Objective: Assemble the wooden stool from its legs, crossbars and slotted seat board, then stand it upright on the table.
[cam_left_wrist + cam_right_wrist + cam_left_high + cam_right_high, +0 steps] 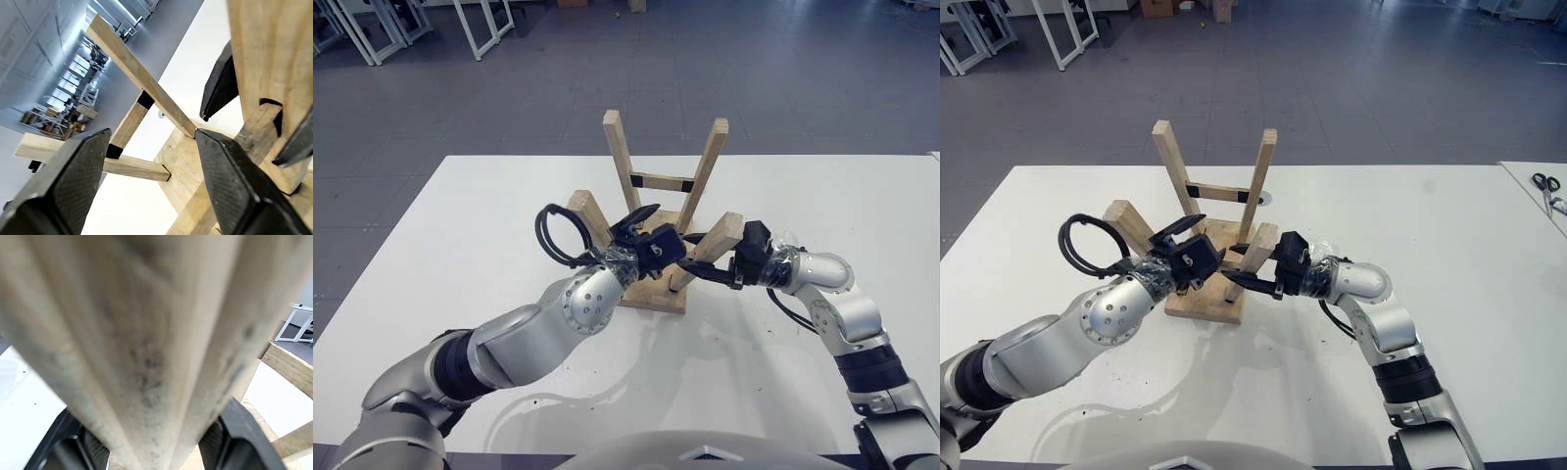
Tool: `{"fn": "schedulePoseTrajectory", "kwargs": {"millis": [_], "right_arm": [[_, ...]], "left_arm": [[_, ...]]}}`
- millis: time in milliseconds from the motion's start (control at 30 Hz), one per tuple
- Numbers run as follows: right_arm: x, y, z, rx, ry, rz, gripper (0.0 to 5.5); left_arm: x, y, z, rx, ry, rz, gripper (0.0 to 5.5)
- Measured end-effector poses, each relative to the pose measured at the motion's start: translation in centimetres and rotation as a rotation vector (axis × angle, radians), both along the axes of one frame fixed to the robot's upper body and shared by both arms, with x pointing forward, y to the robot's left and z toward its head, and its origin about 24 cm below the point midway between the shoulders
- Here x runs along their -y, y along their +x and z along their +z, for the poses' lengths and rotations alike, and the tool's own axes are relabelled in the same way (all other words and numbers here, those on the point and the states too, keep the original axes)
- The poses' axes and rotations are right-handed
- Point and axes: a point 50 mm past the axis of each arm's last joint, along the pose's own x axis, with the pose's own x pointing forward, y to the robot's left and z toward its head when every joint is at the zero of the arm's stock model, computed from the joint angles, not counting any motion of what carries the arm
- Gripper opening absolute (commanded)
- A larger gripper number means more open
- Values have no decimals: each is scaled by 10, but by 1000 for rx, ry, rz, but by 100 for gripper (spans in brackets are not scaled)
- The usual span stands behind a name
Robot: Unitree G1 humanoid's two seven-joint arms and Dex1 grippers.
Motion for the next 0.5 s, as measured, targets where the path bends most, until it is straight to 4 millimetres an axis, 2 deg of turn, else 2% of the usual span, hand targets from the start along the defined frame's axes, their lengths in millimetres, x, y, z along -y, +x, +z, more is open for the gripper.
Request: {"fn": "schedulePoseTrajectory", "kwargs": {"millis": [167,233,367,433,500], "right_arm": [[-2,4,2,-19,-9,-9,206],[-4,5,1,-40,-48,-2,206],[-5,5,3,-50,-135,33,206],[-3,5,1,-55,-165,29,206],[-3,5,-1,-61,-175,22,206]], "left_arm": [[2,6,-5,39,-14,25,321],[-1,9,-6,-5,-79,60,321],[-6,15,6,-156,-285,132,321],[-12,23,25,-157,-402,166,321],[-18,31,55,-106,-531,178,321]]}}
